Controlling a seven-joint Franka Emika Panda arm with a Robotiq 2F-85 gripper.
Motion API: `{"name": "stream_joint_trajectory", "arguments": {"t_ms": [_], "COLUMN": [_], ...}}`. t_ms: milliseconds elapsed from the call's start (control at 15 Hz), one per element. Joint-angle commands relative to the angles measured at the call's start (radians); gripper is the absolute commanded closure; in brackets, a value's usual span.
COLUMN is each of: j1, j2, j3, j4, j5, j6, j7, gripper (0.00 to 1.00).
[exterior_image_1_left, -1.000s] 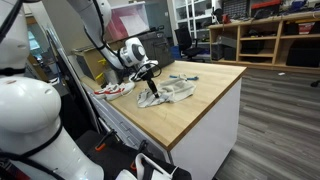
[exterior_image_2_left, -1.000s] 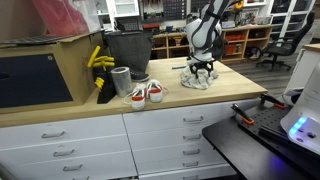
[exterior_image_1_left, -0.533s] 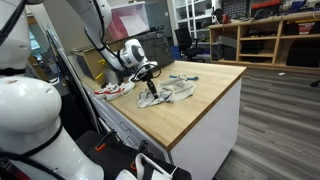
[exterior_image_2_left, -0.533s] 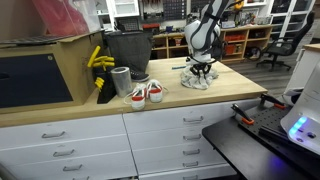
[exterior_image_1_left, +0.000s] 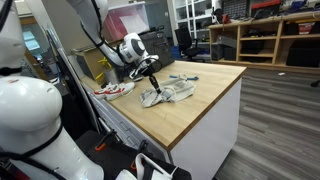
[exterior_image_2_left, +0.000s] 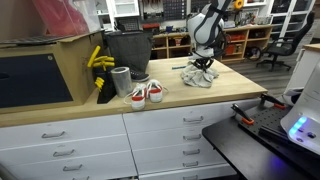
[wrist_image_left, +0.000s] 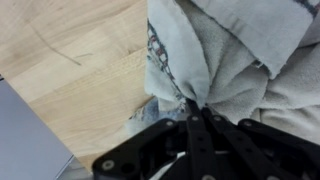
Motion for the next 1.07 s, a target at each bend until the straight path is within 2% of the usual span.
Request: {"name": "stream_joint_trajectory", "arguments": {"t_ms": [0,133,467,733,800,1000], "j1": [-0.024,-0.045,-0.103,-0.13,-0.139,-0.166], "j2": [-0.125,-0.151,-0.184,-0.193,-0.196,-0.215], "j3": [-0.009,0.008,0.042,0.04,0.043,0.049], "j4": [-0.094,-0.12,-0.184,-0.194,-0.197,-0.228], "j5": [-0.054,-0.072,-0.084,-0.145,-0.153,-0.18], "j6": [-0.012,-0.048,-0.192,-0.299,-0.308,-0.259], "j7": [-0.021,-0.08,-0.344,-0.44,-0.467,-0.621], "gripper": [0.99,0.99,0.99,0.99,0.83,0.96]}}
